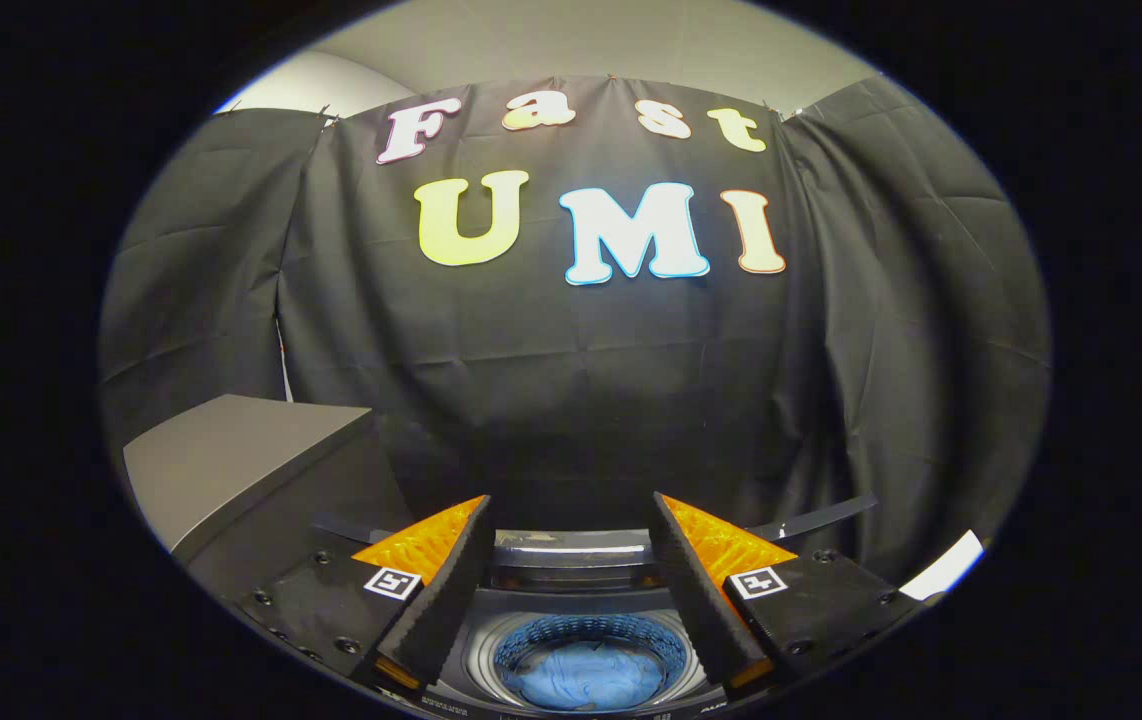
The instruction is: Put the clothes into the washing machine and then close the washing machine lid.
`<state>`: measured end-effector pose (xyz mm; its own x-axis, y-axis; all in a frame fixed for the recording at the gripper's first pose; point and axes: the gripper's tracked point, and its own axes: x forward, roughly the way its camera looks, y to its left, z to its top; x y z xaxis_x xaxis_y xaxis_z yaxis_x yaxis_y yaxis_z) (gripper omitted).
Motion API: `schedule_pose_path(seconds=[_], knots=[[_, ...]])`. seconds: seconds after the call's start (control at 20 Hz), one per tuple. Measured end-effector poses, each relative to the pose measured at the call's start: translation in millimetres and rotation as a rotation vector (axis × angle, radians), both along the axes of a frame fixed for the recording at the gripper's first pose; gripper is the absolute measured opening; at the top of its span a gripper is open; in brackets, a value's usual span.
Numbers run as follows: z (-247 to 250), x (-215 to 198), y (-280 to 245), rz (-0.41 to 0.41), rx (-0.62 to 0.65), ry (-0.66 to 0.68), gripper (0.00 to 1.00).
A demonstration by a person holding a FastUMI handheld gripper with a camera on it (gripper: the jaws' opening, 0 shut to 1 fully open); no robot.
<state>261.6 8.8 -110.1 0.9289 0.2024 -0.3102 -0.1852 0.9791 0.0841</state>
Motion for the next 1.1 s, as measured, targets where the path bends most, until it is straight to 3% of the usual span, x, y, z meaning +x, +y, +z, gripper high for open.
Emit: schedule_pose_path(seconds=[0.55,1.1], knots=[[-21.1,-67.1,-10.0,-0.029,0.009,0.052,0.96],[60.6,-143.5,7.3,-0.066,0.052,-0.092,0.96]])
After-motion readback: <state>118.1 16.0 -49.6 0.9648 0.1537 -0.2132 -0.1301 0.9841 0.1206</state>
